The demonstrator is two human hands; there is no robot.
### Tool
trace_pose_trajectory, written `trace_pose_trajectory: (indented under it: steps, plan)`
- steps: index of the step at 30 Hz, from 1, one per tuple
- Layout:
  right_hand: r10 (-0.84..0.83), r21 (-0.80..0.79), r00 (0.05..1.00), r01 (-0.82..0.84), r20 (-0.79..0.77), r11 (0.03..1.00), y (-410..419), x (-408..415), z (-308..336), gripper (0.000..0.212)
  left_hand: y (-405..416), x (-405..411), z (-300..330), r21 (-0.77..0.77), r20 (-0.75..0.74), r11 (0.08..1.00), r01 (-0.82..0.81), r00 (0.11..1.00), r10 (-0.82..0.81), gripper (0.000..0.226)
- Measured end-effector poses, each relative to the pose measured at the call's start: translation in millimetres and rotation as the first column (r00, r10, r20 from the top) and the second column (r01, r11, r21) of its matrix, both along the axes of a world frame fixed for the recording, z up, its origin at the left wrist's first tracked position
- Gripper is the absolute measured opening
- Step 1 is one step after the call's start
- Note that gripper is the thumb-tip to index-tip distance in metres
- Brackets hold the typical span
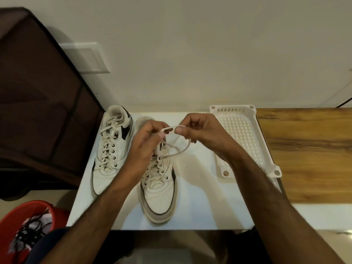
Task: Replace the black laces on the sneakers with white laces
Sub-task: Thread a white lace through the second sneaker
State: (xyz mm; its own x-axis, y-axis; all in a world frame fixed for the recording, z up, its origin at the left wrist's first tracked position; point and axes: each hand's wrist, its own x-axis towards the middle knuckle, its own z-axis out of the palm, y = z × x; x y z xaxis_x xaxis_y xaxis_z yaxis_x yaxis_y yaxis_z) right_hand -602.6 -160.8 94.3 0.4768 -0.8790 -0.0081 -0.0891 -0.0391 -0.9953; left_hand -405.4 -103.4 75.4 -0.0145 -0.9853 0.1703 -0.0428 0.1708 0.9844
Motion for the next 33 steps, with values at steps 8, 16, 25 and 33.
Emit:
trace_pose_trajectory:
  steps: [8,16,25,33]
  plan:
    - [-0.05,-0.01,0.967,0.049,-0.25,0.999,-6,-19,-13,0.016,20,43,15,0.043,0.143,0.998,-0.054,0.989,0.048,0.019]
    - [-0.015,0.027,0.661,0.053,-0.75,0.998,-17,-36,-34,0.01,27,89,3,-0.142,0.603,0.989,-0.028,0.791,0.109,0.036]
    - [0.172,-0.134,0.954,-0.209,-0.244,0.969,25,42,-1,0.035,29,50,7,-0.17,0.518,0.984,-0.055,0.844,0.137,0.032]
    - [0.103,-0.063,0.974,-0.118,-0.201,0.991,20,49,-16,0.01,20,64,0,-0.224,0.552,0.97,-0.089,0.809,0.202,0.011]
